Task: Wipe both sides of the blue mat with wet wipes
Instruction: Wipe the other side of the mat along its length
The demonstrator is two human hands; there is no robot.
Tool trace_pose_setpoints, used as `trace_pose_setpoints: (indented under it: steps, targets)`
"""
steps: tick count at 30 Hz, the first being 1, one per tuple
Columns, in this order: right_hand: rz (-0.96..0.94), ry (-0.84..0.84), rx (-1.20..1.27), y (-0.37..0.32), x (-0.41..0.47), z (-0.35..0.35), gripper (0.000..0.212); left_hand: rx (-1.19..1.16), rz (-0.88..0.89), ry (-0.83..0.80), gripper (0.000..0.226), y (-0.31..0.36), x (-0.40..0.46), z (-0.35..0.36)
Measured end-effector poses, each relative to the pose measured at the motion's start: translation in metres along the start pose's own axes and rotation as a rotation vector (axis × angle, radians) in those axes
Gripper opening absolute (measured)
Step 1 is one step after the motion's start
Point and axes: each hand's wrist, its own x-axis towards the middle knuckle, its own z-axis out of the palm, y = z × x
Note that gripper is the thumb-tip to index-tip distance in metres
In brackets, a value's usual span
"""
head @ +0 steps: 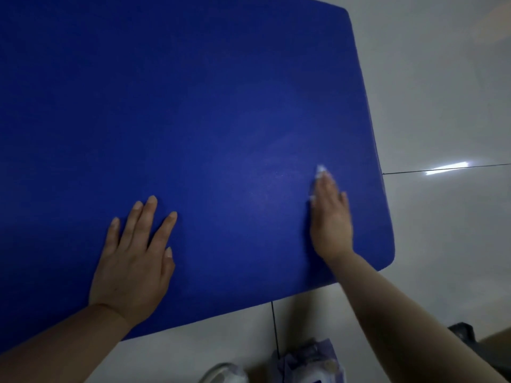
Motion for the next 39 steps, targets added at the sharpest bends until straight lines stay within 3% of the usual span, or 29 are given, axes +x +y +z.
trace_pose_setpoints:
  steps: [2, 3, 4, 8, 10, 12, 16, 18, 19, 22, 24, 26, 30, 39]
  targets:
    - [0.289, 0.016, -0.012, 0.024, 0.011, -0.006, 0.05, 0.006, 0.005, -0.001, 0.057, -0.001, 0.0, 0.0]
    - [0.348, 0.02, -0.031, 0.023, 0.012, -0.007, 0.05, 0.006, 0.008, -0.003, 0.057, -0.001, 0.0, 0.001]
    - [0.318, 0.033, -0.041, 0.013, 0.009, -0.007, 0.051, 0.005, 0.008, -0.005, 0.056, -0.001, 0.0, 0.001]
    - [-0.183, -0.056, -0.008, -0.049, -0.029, 0.011, 0.051, 0.003, 0.007, -0.012, 0.056, -0.001, 0.001, -0.001]
    - [-0.249, -0.066, 0.005, -0.052, -0.036, 0.016, 0.048, 0.004, 0.011, -0.019, 0.055, -0.001, 0.0, -0.001]
    - [-0.123, -0.021, -0.009, -0.03, -0.026, 0.01, 0.048, -0.001, 0.013, -0.023, 0.055, -0.001, 0.001, -0.002]
    - [0.392, 0.043, 0.016, 0.038, -0.005, -0.009, 0.05, -0.004, 0.005, -0.026, 0.056, -0.001, 0.0, -0.002]
    - [0.504, 0.055, 0.022, 0.048, -0.007, -0.014, 0.05, -0.002, 0.006, -0.029, 0.056, 0.0, 0.0, -0.002]
    - [0.47, 0.06, 0.035, 0.041, -0.01, -0.013, 0.051, -0.001, 0.005, -0.029, 0.057, 0.0, 0.001, -0.002]
    - [0.085, -0.017, 0.038, -0.005, -0.03, -0.003, 0.051, 0.001, 0.005, -0.026, 0.056, 0.0, 0.0, -0.001]
    - [-0.076, -0.094, -0.022, -0.014, -0.039, 0.003, 0.051, 0.006, 0.008, -0.025, 0.056, -0.001, 0.001, -0.001]
    - [-0.02, -0.07, -0.049, 0.002, -0.03, -0.001, 0.05, 0.003, 0.01, -0.024, 0.056, -0.001, 0.0, -0.002]
    - [0.281, -0.041, 0.026, 0.039, -0.009, -0.014, 0.049, 0.003, 0.006, -0.014, 0.055, -0.001, 0.0, -0.001]
    - [0.275, -0.043, 0.055, 0.041, -0.01, -0.02, 0.051, 0.014, 0.009, -0.008, 0.056, -0.001, 0.0, -0.002]
